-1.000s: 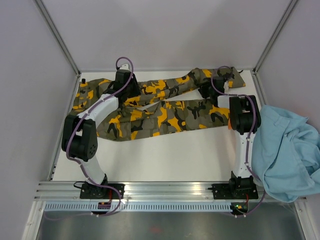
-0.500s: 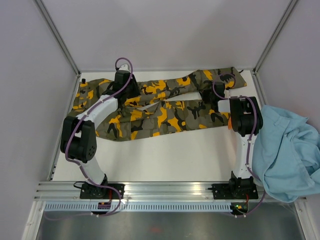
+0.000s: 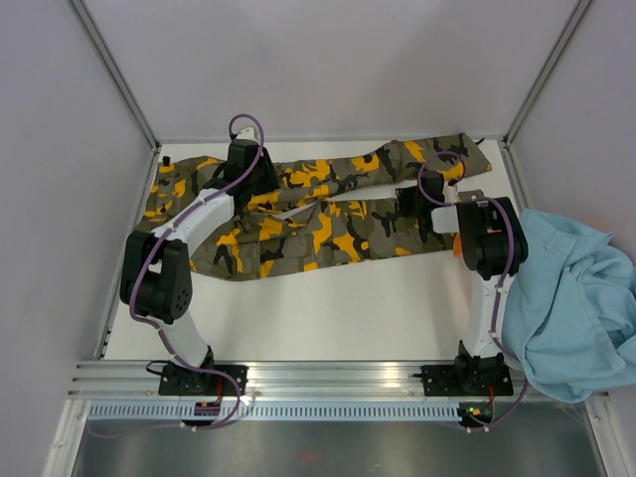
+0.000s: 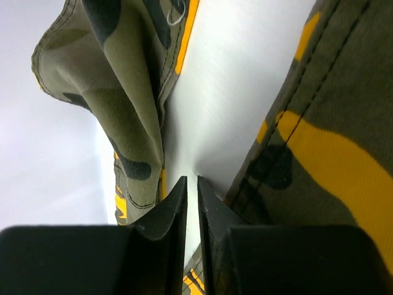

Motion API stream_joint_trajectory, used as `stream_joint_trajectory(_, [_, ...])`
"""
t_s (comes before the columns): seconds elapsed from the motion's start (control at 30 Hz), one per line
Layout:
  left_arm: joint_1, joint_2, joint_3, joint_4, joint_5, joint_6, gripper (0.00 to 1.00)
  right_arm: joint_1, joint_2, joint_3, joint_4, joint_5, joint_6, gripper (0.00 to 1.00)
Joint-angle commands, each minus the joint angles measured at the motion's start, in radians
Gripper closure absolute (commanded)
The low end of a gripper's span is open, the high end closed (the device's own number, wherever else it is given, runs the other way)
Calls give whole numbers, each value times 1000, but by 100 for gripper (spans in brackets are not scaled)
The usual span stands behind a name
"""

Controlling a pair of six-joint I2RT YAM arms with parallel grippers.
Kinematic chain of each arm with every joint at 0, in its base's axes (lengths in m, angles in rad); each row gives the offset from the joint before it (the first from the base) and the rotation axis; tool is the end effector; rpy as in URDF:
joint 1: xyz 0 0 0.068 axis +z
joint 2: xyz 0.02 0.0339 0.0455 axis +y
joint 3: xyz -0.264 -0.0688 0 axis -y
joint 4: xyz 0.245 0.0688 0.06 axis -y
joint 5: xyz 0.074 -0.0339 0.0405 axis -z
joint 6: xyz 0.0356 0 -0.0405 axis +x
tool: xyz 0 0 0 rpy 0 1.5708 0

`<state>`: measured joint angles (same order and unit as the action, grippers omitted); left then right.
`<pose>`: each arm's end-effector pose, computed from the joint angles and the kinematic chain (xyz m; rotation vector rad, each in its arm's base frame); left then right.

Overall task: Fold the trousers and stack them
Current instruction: Flatten the trousers out

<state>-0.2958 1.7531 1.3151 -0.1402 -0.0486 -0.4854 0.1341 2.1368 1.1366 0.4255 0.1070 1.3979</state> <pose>0.3898 -0.1170 0.2637 -0.2344 2.1628 -0.3996 0.4328 0.0546 0.1031 1.3782 1.7721 0.7593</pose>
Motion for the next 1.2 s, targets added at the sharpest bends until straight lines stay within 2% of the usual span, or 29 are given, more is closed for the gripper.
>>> stream_joint_trajectory(0.0, [1,-20,-2,45,9,-24,61,18,-12,-14,-11,16,-28,82])
stream_joint_trajectory(0.07, [3,-18,-1,44,7,-22,61,18,14,31,-17,2,-36,79])
stream_joint_trajectory(0.17, [1,-12,1,45,7,-25,61,18,92,141,-47,-47,-48,68])
stream_joint_trajectory(0.37, [6,-3,3,44,-5,-18,60,18,198,302,-76,-67,-45,35])
stream_joint_trajectory(0.4, [9,-1,3,44,-7,-18,60,18,209,322,-91,-64,-53,25])
stream_joint_trajectory(0.5, [15,8,7,44,-7,-19,60,16,236,409,-160,-63,-91,17])
stream_joint_trajectory(0.6, [18,16,12,47,-4,-19,60,16,262,483,-231,-82,-115,19])
stream_joint_trajectory(0.7, [20,22,13,47,1,-25,60,16,256,480,-267,-93,-126,26])
stream_joint_trajectory(0.73, [20,22,12,47,3,-25,60,16,250,456,-271,-92,-131,27])
stream_joint_trajectory(0.8, [20,23,10,48,3,-27,60,16,216,392,-271,-73,-140,36])
stream_joint_trajectory(0.97, [21,32,7,53,15,-33,60,15,161,301,-272,-33,-163,45])
stream_joint_trajectory(1.17, [23,37,1,60,23,-39,60,10,213,345,-294,-47,-175,41])
